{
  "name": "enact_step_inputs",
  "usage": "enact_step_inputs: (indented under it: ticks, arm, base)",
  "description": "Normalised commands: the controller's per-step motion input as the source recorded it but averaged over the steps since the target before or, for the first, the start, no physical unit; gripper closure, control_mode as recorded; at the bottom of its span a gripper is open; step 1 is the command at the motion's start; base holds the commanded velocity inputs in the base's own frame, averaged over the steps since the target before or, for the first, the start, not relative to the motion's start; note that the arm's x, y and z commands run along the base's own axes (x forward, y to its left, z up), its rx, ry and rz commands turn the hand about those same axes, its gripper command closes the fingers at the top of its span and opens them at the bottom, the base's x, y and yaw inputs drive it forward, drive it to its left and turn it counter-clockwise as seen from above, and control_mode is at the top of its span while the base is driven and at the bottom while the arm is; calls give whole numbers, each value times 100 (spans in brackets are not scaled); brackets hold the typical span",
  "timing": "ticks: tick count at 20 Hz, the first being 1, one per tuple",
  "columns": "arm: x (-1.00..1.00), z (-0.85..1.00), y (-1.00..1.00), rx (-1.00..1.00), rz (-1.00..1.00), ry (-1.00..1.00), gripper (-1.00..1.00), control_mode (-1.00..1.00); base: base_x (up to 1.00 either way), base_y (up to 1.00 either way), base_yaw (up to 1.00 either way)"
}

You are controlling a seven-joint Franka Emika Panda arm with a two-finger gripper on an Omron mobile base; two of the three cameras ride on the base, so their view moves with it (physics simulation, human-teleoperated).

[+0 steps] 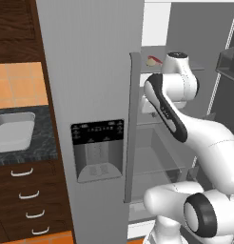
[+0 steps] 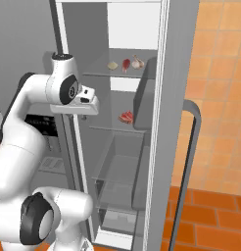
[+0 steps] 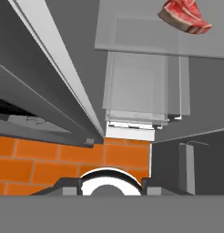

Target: Place one garlic and one steak in each tupperware on the nearby counter, to pack two identical lunches.

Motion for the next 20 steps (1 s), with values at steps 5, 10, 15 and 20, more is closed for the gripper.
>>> enact_step_inputs:
  ticks: [5,10,15,20]
  arm:
    - [-45,4,-13,0,-10,-1,-100,-100]
    - [-45,40,-37,1,-15,-23,-100,-100]
    - [-10,63,-32,0,-19,-33,-100,-100]
    - [0,44,-35,-3,-35,-38,-100,-100]
  base:
    - [0,0,0]
    - [0,0,0]
    - [0,0,0]
    - [0,0,0]
